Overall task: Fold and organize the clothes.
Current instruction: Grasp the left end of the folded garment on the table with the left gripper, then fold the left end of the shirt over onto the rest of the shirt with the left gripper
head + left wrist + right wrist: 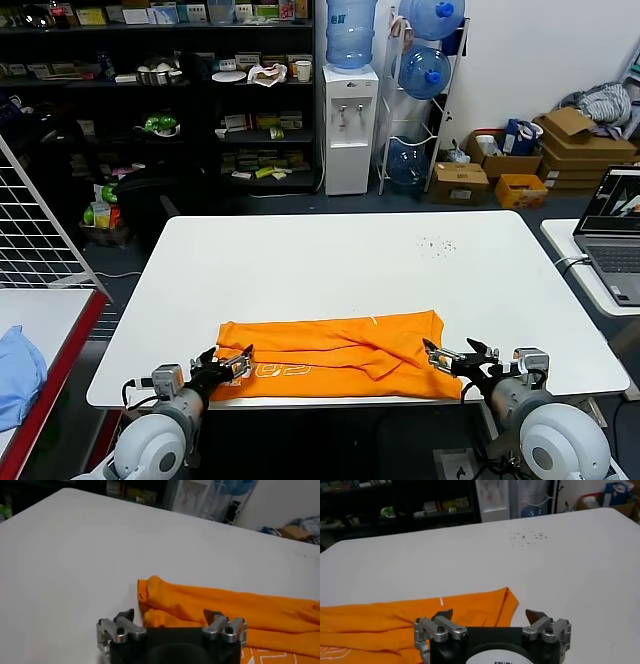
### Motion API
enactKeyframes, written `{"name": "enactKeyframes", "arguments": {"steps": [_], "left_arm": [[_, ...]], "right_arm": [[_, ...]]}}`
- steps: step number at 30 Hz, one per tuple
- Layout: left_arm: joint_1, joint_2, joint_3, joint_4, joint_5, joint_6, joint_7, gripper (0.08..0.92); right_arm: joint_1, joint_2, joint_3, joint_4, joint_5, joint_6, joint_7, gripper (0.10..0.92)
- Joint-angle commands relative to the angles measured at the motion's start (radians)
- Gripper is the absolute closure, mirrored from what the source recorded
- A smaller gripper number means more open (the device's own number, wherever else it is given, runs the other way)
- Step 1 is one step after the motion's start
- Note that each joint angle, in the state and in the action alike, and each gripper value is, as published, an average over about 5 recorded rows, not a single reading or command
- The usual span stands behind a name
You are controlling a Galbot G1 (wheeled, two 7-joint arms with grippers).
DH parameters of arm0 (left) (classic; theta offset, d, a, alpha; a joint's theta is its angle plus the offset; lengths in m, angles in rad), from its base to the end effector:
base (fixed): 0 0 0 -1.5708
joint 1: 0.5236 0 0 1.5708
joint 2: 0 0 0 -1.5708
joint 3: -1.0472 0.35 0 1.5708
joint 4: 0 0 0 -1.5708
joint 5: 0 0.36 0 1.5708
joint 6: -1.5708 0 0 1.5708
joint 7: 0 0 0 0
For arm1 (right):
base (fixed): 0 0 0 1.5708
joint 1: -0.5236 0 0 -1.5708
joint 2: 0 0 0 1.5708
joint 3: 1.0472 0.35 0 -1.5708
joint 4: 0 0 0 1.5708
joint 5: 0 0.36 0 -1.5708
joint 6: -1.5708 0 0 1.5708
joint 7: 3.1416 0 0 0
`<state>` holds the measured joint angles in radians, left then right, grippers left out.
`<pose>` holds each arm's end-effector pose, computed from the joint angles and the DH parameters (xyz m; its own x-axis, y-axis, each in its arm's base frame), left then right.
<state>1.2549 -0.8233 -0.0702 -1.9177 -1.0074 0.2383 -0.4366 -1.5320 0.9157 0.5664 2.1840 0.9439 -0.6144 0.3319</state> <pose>0.2426 0.0460 -0.3247 -0.8120 0.1898 0.5520 0.0748 0.9717 -0.2241 0.2110 -0.0970 -0.2305 -0.7935 -0.1455 0.5909 -0.0619 0.9853 0.1595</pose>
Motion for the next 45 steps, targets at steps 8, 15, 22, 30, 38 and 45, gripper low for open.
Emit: {"name": "enactKeyframes", "arguments": {"steps": [8, 15, 22, 30, 38, 45], "left_arm": [[0.002, -0.017, 0.003, 0.018, 0.038, -0.019, 0.002, 0.437], [0.008, -0.021, 0.003, 0.021, 0.051, -0.022, 0.002, 0.645], [0.013, -0.027, 0.003, 0.019, 0.059, -0.026, 0.0, 0.842], [-0.016, 0.019, -0.033, -0.028, 0.04, -0.027, -0.014, 0.881], [0.053, 0.231, -0.174, -0.104, -0.08, -0.002, -0.04, 0.881], [0.295, 0.337, -0.478, -0.04, -0.116, -0.013, -0.02, 0.881]], "right_arm": [[-0.002, 0.0, -0.001, -0.003, 0.0, 0.001, 0.001, 0.104], [-0.002, 0.001, -0.001, -0.003, -0.001, 0.002, 0.001, 0.104], [-0.001, 0.002, 0.0, -0.003, -0.002, 0.004, 0.001, 0.104], [0.013, 0.002, 0.001, -0.001, -0.005, 0.01, -0.001, 0.104], [0.053, -0.002, -0.024, 0.007, -0.072, 0.032, -0.022, 0.104], [0.093, -0.008, -0.05, -0.002, -0.083, 0.043, -0.025, 0.104]]}}
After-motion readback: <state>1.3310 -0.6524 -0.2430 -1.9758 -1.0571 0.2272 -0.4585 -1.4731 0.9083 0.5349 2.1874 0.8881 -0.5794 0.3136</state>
